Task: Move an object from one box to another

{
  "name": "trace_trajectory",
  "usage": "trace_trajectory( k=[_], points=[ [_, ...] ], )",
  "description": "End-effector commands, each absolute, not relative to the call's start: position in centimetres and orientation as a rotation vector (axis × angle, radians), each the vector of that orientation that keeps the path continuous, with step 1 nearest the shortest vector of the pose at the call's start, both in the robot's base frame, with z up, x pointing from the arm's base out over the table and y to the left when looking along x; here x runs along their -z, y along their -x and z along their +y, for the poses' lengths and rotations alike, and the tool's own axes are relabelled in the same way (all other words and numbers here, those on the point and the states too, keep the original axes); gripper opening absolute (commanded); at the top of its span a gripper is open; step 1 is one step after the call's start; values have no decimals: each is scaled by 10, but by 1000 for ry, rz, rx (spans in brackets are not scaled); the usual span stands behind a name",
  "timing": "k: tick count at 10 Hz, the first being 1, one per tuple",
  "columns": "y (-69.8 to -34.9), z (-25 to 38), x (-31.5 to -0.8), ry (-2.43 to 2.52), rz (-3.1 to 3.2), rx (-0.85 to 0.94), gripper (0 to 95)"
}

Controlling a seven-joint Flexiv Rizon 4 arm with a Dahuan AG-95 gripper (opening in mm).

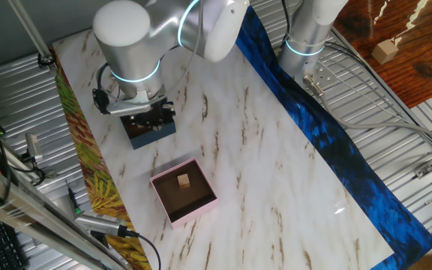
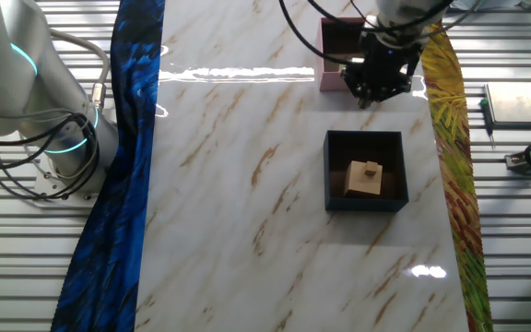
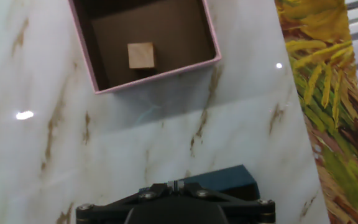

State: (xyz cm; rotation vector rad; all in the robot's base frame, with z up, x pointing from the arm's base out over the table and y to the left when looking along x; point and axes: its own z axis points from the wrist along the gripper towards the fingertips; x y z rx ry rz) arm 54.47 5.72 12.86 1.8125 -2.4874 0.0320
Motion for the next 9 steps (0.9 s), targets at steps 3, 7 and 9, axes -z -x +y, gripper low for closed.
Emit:
trace_trajectory(
  k=[3, 7, 9],
  points=[
    [-550, 40, -133, -1767, -2504, 11, 0],
    [-578, -18, -132, -1975, -2354, 41, 380],
    [-582, -25, -127, -2035, -2309, 41, 570]
  ],
)
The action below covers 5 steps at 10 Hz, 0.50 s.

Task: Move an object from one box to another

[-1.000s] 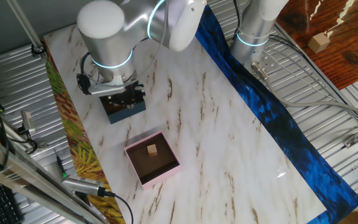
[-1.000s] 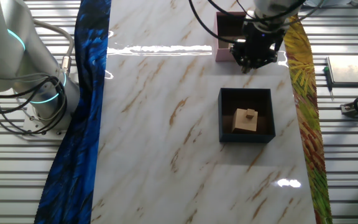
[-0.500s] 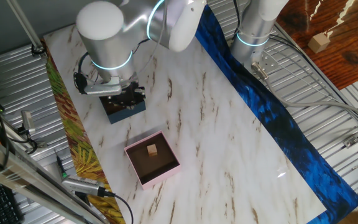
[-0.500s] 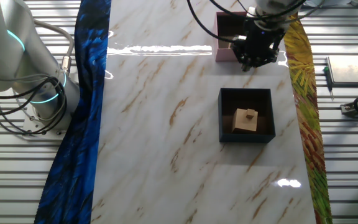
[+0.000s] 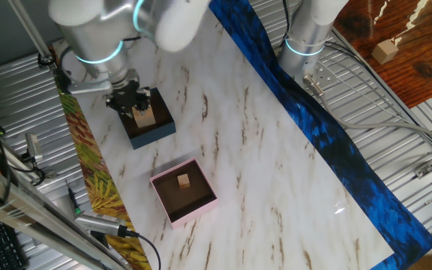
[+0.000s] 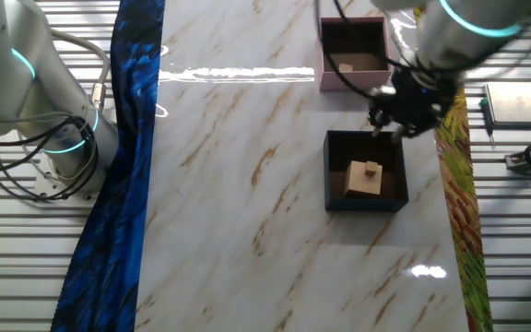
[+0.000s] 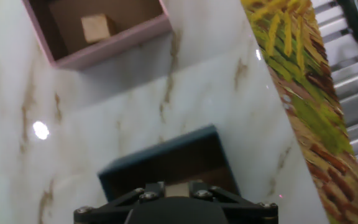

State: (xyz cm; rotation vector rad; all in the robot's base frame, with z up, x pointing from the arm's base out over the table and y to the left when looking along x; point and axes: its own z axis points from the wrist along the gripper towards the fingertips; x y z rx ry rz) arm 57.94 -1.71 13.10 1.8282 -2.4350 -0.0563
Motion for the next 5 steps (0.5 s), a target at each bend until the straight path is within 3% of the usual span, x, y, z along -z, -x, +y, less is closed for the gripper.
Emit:
trace_trajectory(
  k=[1, 5],
  points=[
    [-582, -28, -125, -2075, -2274, 39, 570],
    [-579, -38, -123, -2113, -2246, 34, 570]
  ],
)
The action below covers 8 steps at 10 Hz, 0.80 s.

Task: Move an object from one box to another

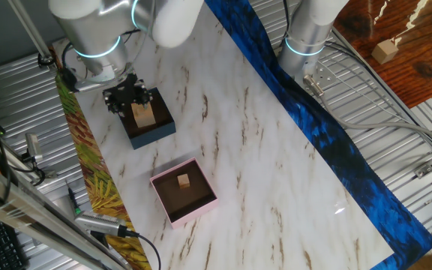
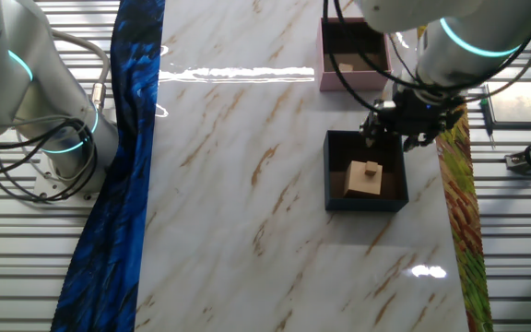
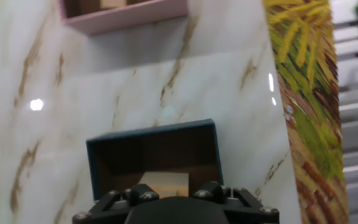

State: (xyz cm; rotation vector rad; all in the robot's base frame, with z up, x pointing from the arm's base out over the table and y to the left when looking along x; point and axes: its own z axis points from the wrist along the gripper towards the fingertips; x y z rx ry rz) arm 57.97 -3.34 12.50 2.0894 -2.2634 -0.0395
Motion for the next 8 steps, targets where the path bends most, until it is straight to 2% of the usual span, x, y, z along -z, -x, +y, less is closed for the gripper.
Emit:
trace_trajectory(
  k=[1, 8],
  points=[
    [-578, -39, -121, -2108, -2251, 35, 570],
    [-558, -43, -109, -2091, -2275, 33, 570]
  ],
)
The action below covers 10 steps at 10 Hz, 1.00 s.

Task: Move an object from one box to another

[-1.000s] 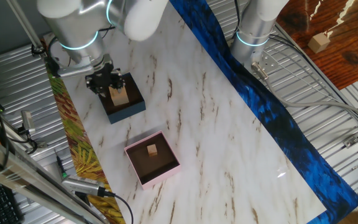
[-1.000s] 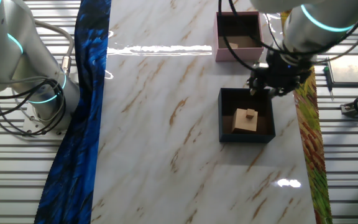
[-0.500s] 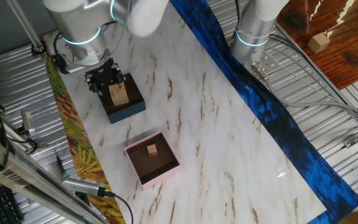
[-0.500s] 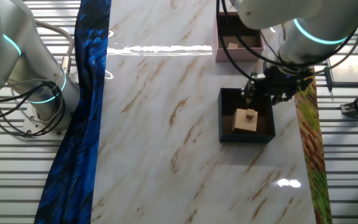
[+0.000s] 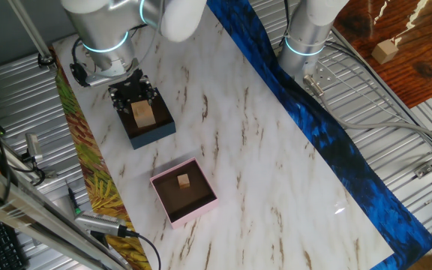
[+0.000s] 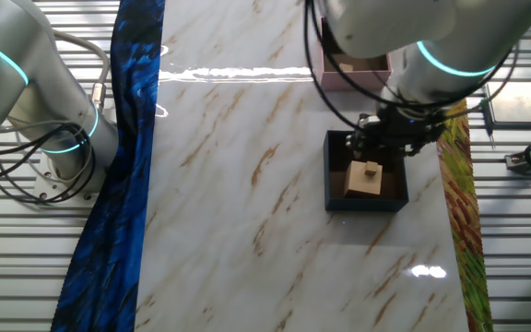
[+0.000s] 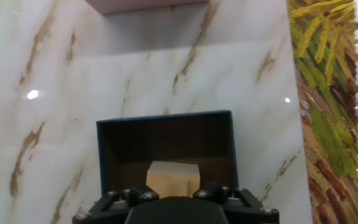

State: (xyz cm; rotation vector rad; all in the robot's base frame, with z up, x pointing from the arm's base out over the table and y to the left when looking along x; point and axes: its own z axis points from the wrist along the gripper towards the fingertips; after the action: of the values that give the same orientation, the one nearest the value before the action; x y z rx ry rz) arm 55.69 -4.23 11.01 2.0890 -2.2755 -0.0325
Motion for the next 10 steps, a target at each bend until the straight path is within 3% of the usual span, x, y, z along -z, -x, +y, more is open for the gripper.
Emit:
trace_trajectory(
  k=[1, 10],
  points=[
    [-554, -43, -106, -2092, -2280, 28, 570],
    [-551, -50, -88, -2062, -2329, 6, 570]
  ],
)
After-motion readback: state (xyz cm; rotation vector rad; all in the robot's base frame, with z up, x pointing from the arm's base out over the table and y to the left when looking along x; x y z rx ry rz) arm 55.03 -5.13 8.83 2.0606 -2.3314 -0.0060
